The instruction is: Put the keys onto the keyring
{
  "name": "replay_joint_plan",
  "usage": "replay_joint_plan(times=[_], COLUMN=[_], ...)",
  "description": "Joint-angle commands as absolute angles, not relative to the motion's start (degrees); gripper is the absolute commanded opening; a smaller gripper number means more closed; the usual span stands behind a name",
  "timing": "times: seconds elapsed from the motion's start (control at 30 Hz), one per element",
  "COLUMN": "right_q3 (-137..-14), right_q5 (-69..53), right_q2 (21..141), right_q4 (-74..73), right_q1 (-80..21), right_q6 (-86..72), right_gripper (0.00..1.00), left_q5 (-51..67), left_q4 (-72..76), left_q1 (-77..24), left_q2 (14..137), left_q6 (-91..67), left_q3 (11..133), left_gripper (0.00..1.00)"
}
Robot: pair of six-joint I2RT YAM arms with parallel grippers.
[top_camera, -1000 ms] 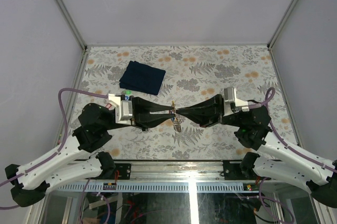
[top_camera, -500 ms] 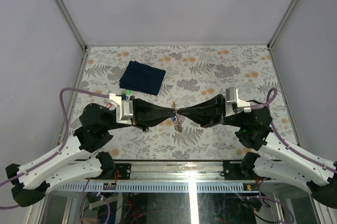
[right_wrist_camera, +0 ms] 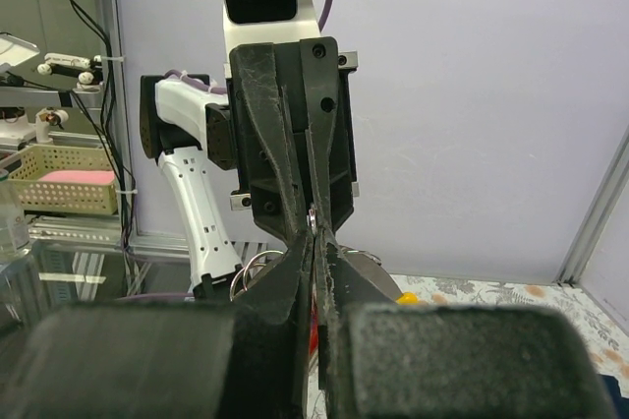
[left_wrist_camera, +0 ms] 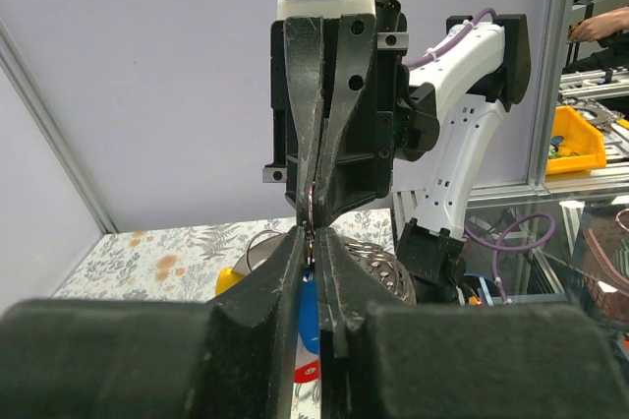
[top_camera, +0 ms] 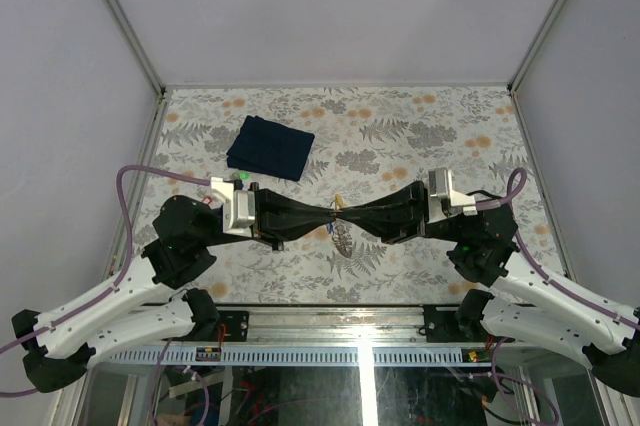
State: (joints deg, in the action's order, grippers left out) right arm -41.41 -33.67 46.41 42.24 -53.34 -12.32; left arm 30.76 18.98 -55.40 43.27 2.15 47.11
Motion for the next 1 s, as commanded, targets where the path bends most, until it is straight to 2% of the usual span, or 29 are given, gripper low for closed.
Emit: replay_joint_plan(times=[0.0, 0.07, 0.23, 0.4, 0.6, 0.97], right_q3=[-44.7, -44.7, -44.9, -46.3, -49.0, -53.7], right_q5=[-34.2, -34.1, -34.7, -34.8, -34.6, -30.8], right_q2=[45.5, 45.4, 45.2, 43.6, 41.2, 37.9], right_q4=[44.7, 44.5, 42.8, 36.4, 26.9, 6.7], right_q1=[-53.6, -53.6, -53.6, -53.7, -53.6, -53.7], right_q6=[-11.3, -11.3, -10.3, -6.8, -1.2, 6.5], right_gripper=[0.0, 0.0, 0.0, 0.04, 0.24, 0.34], left_q5=[31.7, 31.7, 31.8, 29.8, 27.3, 23.4], left_q4=[23.5, 23.4, 21.6, 11.9, -0.2, -29.6], left_q1=[-55.3, -55.3, -55.3, -55.3, -55.3, -55.3], left_q2=[43.5, 43.4, 43.5, 44.2, 44.3, 52.7], left_q6=[1.6, 1.5, 1.8, 3.9, 7.7, 12.8], left_q3=[47.9, 47.9, 48.8, 52.9, 58.4, 74.3], left_gripper=[0.06, 0.0, 0.0, 0.0, 0.0, 0.0])
